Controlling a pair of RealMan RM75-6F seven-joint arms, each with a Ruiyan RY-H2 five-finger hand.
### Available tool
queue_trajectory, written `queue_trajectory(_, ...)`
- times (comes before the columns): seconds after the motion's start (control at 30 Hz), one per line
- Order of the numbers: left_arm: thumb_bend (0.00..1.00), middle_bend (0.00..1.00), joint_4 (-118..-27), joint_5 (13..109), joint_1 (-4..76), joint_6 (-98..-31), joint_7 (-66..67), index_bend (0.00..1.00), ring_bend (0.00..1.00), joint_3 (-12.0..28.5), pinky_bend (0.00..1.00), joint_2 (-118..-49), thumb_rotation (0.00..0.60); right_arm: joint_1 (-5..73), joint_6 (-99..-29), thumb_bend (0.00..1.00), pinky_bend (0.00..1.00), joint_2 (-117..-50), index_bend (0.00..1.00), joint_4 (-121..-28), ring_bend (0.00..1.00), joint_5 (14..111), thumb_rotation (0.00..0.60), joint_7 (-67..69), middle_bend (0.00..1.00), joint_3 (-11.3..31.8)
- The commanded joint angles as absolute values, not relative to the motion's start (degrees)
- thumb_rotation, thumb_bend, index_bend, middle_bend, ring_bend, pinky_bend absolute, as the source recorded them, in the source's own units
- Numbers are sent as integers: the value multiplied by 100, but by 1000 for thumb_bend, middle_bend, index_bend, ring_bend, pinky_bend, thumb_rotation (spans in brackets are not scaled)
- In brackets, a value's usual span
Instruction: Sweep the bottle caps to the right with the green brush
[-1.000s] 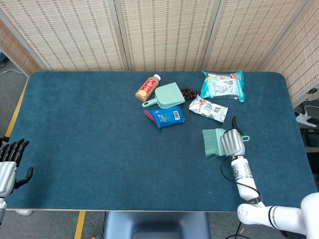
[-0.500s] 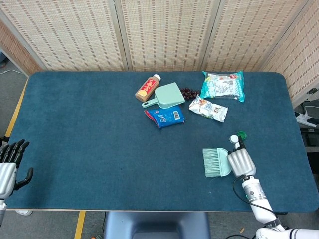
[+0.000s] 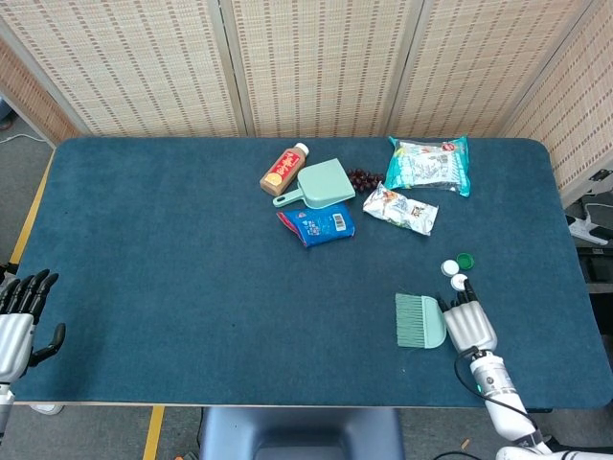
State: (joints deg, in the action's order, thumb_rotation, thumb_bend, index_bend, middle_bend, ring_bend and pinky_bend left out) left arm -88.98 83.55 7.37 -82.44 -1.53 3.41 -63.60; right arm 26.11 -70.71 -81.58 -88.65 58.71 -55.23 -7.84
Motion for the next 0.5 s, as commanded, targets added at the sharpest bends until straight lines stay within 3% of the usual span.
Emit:
queue_trajectory(0.03,452,0,-8909,8379,727,-8261,-125,0,0,324,12,-6367,600,2268,-7681,232,0,-7663,0,-9386,1,6328,600,-5073,0,-822)
queue_trajectory(0.2,452,0,-8967,8464,685,-8358,-13,0,0,284,12,-6376,600,1598,-8878,212,0,-7259,0,-9651,0,7376,600,-3865,0,-897)
queue_trajectory(0.37,454,0,-8915,8864,627,-8787,-33,0,0,281,14,-6453,600,884,-9984,208,0,-7404,0,-8938,0,8328,600,-2220,0,-900)
queue_trajectory(0.5,452,0,-8859,8999,556,-9020,44,0,0,277,14,-6509,600,706,-9905,208,0,-7386,0,-8548,0,8494,600,-1692,0,-950)
